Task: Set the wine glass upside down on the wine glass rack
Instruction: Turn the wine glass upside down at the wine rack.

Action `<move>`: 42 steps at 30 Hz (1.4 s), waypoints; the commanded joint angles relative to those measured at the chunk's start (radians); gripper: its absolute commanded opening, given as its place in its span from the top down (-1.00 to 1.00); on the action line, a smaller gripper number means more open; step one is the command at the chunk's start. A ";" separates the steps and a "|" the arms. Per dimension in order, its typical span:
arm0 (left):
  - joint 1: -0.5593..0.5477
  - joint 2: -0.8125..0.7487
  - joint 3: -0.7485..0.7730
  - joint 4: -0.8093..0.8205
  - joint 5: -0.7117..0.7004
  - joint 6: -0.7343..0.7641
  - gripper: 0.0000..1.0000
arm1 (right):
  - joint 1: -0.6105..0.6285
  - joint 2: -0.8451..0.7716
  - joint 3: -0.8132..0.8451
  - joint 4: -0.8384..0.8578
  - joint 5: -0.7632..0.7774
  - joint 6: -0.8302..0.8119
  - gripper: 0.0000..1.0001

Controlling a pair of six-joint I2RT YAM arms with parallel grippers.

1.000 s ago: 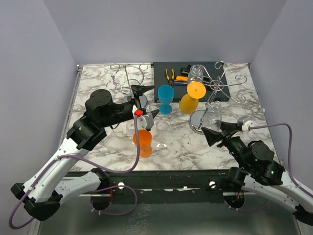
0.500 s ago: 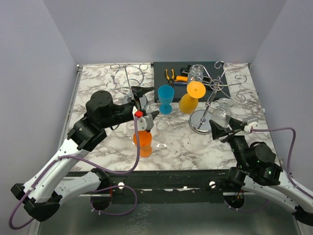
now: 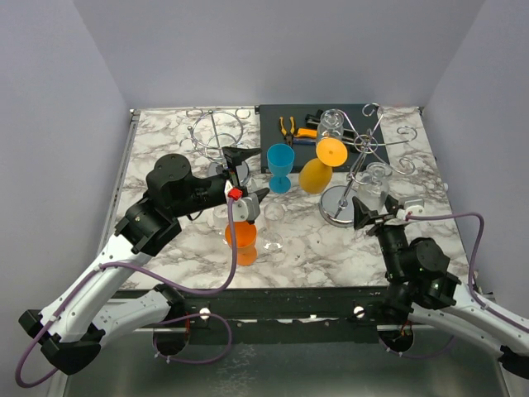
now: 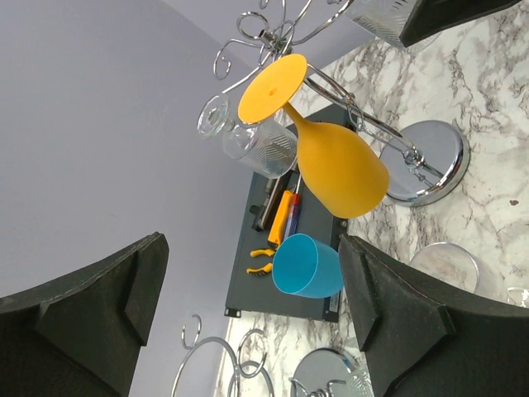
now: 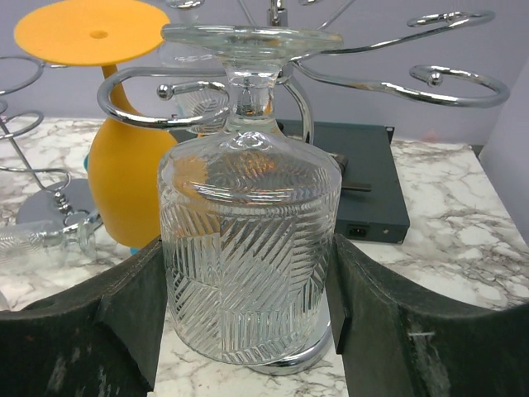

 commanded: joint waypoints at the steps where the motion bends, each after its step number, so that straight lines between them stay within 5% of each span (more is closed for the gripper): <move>1: -0.003 -0.018 -0.015 0.019 0.045 0.006 -0.84 | -0.002 0.021 -0.006 0.180 0.031 -0.056 0.99; 42: -0.003 -0.021 -0.016 0.035 0.061 0.006 -0.84 | -0.050 0.349 -0.058 0.554 -0.006 -0.086 0.99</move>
